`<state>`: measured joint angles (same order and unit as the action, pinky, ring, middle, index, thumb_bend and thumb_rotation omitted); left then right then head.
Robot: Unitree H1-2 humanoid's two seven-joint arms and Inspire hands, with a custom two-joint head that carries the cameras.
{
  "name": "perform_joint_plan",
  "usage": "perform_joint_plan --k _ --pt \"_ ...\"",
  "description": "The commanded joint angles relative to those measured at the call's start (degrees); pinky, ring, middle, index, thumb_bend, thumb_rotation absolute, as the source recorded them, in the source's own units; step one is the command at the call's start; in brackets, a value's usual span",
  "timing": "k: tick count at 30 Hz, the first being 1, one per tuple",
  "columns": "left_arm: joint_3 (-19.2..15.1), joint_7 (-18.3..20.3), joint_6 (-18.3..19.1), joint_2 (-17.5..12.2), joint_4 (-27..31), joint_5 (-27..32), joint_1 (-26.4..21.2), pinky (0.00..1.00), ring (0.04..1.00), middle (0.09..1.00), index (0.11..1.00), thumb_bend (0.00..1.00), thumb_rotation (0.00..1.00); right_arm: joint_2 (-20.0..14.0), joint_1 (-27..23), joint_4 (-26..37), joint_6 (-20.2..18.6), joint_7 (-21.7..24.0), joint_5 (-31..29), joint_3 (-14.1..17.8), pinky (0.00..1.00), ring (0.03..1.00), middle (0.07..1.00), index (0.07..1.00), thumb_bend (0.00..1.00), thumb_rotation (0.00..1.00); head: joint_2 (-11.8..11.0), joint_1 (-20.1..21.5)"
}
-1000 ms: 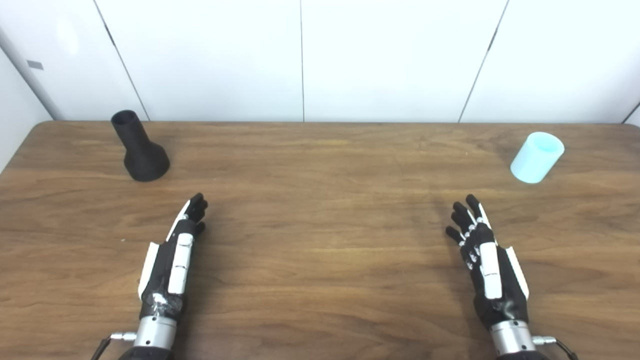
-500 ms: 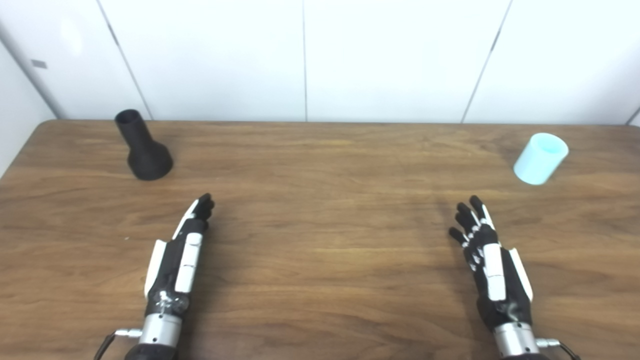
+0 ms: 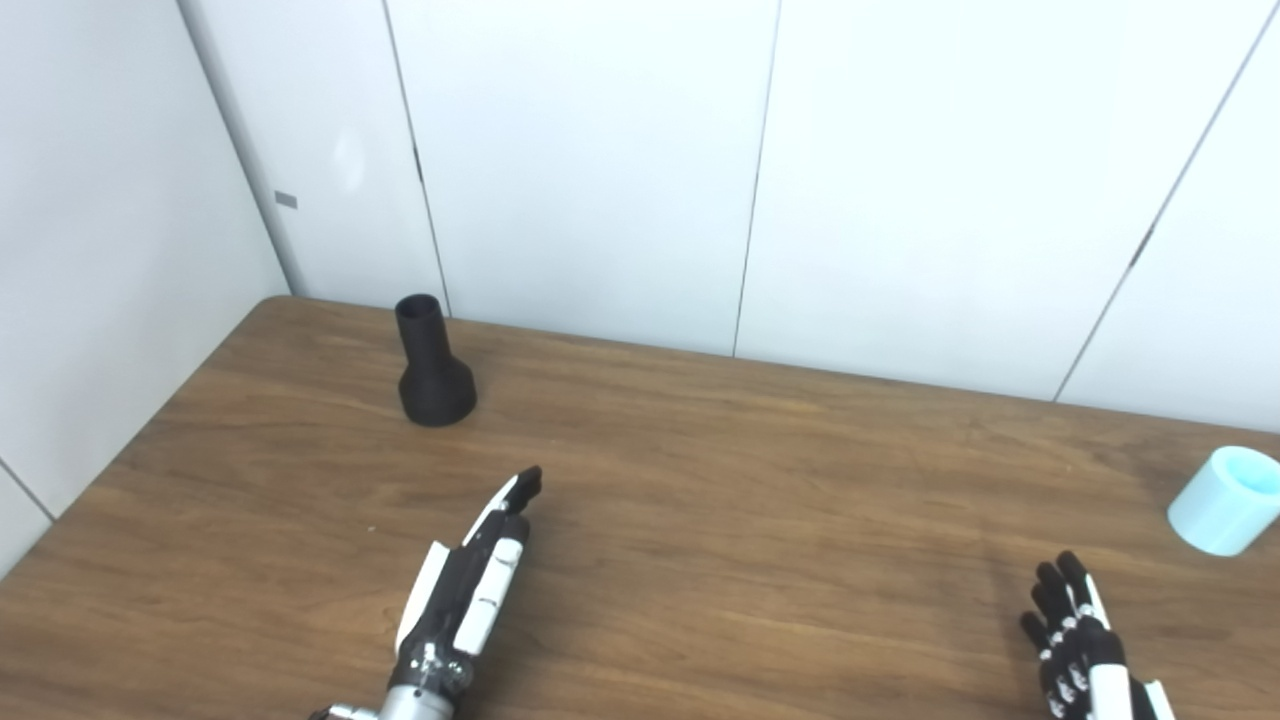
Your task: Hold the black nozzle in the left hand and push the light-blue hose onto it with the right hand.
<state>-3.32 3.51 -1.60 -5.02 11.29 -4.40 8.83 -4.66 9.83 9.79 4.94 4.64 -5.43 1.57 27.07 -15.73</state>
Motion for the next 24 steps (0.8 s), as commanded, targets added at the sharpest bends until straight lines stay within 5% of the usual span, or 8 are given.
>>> perform_joint_plan --k 1,8,13,14,18,22,24 --pt "1.17 -0.08 0.21 0.30 -1.84 -0.56 1.68 1.00 0.984 0.953 0.953 0.43 0.92 -0.38 1.57 -4.24 1.41 0.27 -0.19 0.39 1.00 0.983 0.980 1.000 0.61 1.00 0.05 -0.03" --pt "0.95 -0.68 1.34 0.56 -1.10 -0.21 1.73 1.00 0.972 0.947 0.949 0.45 0.85 -0.27 1.76 -3.32 0.27 0.34 -0.51 0.39 1.00 0.992 0.981 1.000 0.60 1.00 0.96 1.01" --pt "-0.23 -2.56 2.57 1.24 0.62 0.20 1.82 0.96 0.948 0.925 0.938 0.46 0.57 0.01 2.15 -2.66 -0.12 -0.32 1.01 0.04 0.97 0.966 0.965 1.000 0.64 1.00 1.19 1.94" --pt "-0.72 -3.08 2.16 1.22 0.48 0.44 1.54 0.94 0.941 0.925 0.935 0.50 0.45 0.11 2.23 -2.46 -0.41 -0.49 1.23 0.02 0.98 0.969 0.965 1.000 0.65 1.00 1.12 2.05" --pt "-3.66 -4.68 -0.02 1.14 -0.97 3.81 -0.46 0.98 0.956 0.947 0.952 0.58 0.25 0.43 2.23 -2.26 -0.65 -0.90 1.79 0.03 0.97 0.966 0.963 1.000 0.66 1.00 1.03 2.32" --pt "-6.51 -6.46 -2.86 -1.18 -4.14 1.99 -4.71 1.00 0.961 0.948 0.949 0.70 0.20 0.47 2.07 -2.72 -0.02 -1.15 2.29 0.05 0.94 0.948 0.951 0.996 0.66 1.00 1.04 2.40" --pt "-7.47 -8.37 -2.14 -1.61 -3.39 -0.75 -6.95 0.90 0.906 0.907 0.896 0.81 0.24 0.40 2.03 -2.87 0.06 -1.20 2.48 0.00 0.92 0.934 0.944 0.985 0.69 1.00 1.09 2.37"
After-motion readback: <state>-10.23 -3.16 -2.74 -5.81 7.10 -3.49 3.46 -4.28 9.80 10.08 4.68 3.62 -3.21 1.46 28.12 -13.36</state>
